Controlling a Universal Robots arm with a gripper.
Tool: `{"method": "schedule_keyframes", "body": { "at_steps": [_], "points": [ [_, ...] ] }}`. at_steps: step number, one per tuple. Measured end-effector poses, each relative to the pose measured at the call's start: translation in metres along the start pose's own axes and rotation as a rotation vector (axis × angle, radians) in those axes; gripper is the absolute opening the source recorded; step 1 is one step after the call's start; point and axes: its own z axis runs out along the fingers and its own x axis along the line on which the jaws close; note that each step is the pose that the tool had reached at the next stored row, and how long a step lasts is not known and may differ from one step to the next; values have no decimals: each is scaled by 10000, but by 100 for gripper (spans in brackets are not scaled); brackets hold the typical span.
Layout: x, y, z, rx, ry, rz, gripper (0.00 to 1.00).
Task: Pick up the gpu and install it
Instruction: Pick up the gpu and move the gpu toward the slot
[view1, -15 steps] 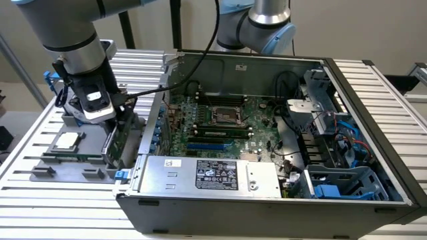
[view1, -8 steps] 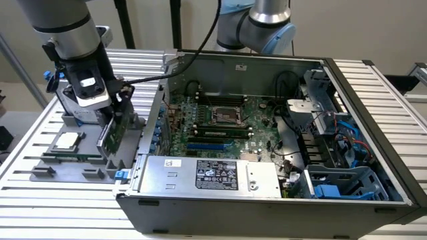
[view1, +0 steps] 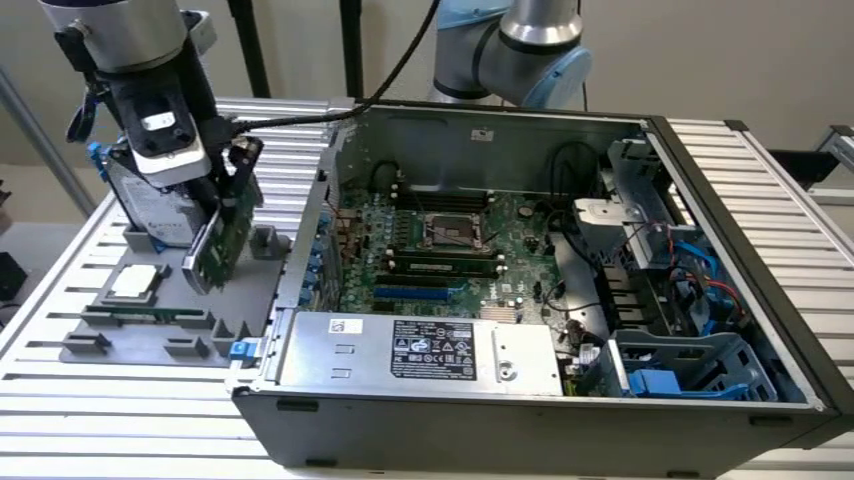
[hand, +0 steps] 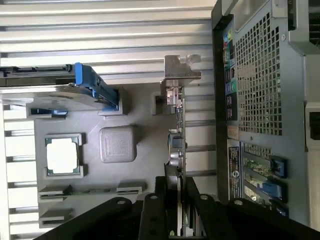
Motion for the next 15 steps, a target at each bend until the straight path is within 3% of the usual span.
{"method": "schedule_keyframes", "body": {
  "at_steps": [10,13,15],
  "points": [
    [-241,15,-446,-2,-1,-7,0],
    [-354,14,-577,0,4,-7,0],
    [-491,5,-705,0,13,-6,0]
  ]
}}
